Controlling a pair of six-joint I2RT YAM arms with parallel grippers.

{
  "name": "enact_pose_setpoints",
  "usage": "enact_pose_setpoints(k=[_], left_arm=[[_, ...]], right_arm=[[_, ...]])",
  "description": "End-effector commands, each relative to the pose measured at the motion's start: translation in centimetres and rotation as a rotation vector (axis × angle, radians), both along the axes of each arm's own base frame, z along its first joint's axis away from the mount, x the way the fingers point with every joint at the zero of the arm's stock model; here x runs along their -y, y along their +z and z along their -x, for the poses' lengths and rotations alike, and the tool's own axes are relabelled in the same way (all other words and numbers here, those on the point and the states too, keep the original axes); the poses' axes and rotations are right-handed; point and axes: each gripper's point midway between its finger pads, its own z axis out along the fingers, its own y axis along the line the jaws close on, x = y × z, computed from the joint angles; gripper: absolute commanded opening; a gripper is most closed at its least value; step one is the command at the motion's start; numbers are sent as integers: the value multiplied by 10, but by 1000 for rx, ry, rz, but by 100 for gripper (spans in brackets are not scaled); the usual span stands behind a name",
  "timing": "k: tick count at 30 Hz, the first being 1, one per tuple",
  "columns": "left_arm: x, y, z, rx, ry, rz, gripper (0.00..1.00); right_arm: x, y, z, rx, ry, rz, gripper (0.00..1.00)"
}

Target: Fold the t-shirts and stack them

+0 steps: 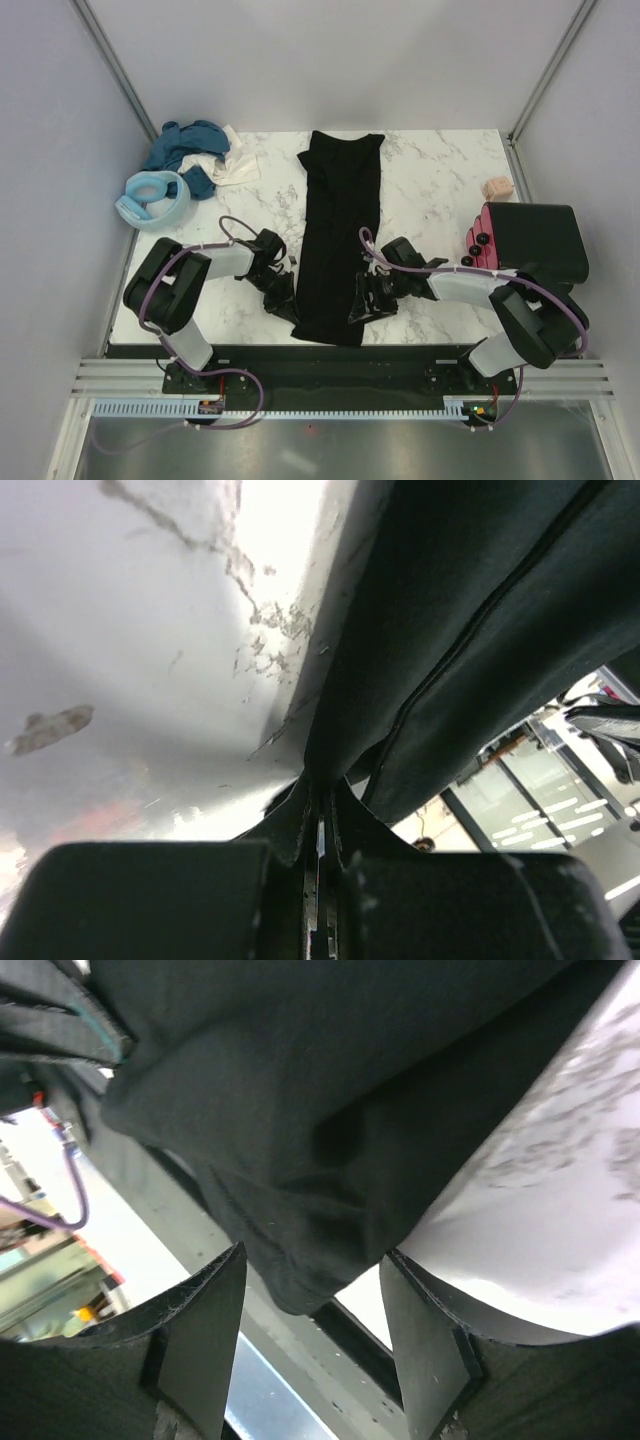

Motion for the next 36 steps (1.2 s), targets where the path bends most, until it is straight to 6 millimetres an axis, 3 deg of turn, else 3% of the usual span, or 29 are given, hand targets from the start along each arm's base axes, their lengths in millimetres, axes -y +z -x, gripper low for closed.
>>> enact_pose_setpoints(k=[1,4,8,10,12,13,24,36], left_arm=[[-10,-15,9,-12,-44,-36,2],[-9,-17,8,-23,-44,-37,4],[-8,-17,9,-29,-47,-33,2],[-8,-15,9,-25,-47,-29,2],[-7,-13,9,-25,-42,-24,2],[-7,-12,10,-26,-42,-18,2],[-1,1,9,-17,-43,31,2],[21,50,-24,84,-65,118,2]], right_arm=[[20,-35,19,-43,-27,83,65],[17,-38,23,-60,-22,66,60],[14,-39,21,-65,-17,70,27],[12,-35,16,-44,-21,78,20],[14,-29,13,-26,-23,89,3],[12,-24,7,-3,-27,90,0],[6,5,-8,56,-38,76,0],[-7,41,-17,90,-20,13,0]])
